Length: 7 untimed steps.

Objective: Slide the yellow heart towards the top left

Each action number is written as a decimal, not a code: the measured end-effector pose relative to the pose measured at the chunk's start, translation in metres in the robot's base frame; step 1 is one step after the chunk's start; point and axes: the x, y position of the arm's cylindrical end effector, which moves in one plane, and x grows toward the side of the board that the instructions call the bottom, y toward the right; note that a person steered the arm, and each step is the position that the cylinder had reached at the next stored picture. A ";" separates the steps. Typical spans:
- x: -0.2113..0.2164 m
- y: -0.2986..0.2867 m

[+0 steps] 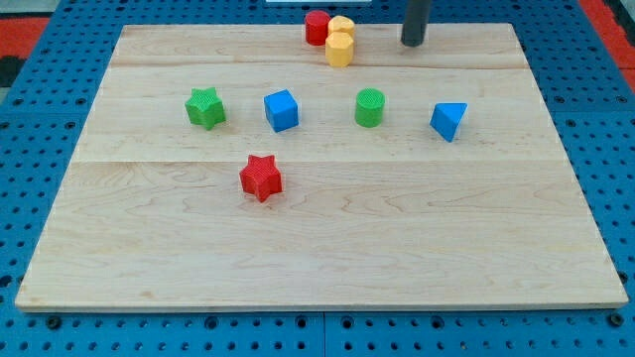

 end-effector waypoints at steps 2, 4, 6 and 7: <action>-0.016 -0.056; -0.015 -0.129; -0.015 -0.147; -0.014 -0.119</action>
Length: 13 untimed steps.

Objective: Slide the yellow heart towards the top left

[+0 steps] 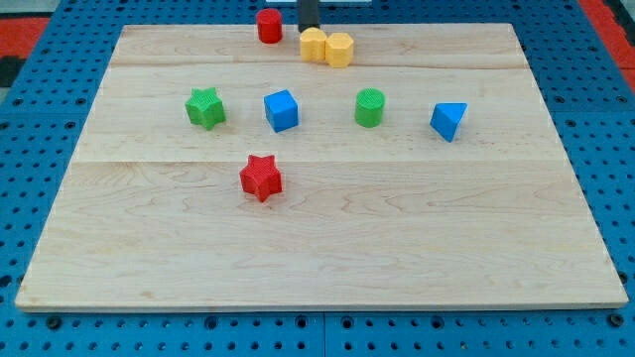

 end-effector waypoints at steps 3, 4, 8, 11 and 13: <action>0.031 -0.005; 0.036 -0.031; 0.054 -0.021; 0.058 -0.092; 0.019 -0.161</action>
